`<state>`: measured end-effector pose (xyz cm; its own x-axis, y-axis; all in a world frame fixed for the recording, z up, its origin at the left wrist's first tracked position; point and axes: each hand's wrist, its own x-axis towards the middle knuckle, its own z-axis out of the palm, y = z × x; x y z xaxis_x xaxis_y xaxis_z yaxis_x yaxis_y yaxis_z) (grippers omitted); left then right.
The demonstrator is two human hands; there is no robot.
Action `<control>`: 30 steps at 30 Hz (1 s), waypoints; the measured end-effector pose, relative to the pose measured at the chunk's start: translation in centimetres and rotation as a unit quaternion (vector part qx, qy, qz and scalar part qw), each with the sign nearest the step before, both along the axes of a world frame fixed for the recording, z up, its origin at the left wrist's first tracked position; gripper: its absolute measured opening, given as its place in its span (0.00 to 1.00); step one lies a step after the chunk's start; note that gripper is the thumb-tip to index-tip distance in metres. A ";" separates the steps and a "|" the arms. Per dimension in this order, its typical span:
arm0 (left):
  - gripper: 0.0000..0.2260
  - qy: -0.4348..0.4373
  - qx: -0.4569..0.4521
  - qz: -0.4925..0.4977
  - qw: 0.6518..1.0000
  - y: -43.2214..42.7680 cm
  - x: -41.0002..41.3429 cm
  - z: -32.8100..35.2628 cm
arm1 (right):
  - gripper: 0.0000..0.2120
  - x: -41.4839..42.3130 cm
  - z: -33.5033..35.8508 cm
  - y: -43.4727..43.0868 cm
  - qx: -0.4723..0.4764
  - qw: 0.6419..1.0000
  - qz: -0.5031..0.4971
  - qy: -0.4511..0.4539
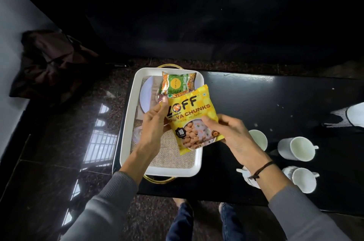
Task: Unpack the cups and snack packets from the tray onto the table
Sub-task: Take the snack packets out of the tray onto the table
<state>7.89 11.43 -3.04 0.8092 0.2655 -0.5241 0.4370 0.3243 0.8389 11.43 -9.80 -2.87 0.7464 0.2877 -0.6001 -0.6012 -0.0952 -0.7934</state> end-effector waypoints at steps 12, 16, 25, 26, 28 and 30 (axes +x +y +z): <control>0.08 -0.019 0.021 -0.127 0.991 -5.0 3.2 0.0 | 0.25 2.2 -0.7 -3.2 0.028 0.999 -0.025 0.021; 0.09 0.007 0.015 -0.141 0.990 -5.9 4.5 0.2 | 0.23 3.3 -0.6 -4.7 0.024 0.999 -0.046 -0.011; 0.19 0.067 -0.021 -0.118 0.990 -9.1 7.1 -0.9 | 0.15 6.3 -1.1 -6.6 -0.003 0.991 -0.130 -0.026; 0.18 0.069 -0.013 -0.124 0.990 -9.3 7.3 -1.0 | 0.15 6.6 -1.1 -6.8 -0.010 0.993 -0.114 -0.028; 0.14 0.074 0.000 -0.130 0.989 -9.9 7.8 -1.2 | 0.16 7.2 -1.5 -7.5 -0.026 0.994 -0.094 -0.041; 0.08 0.085 0.006 -0.127 0.988 -10.4 7.9 -1.4 | 0.16 7.7 -1.9 -8.1 -0.029 0.993 -0.108 -0.033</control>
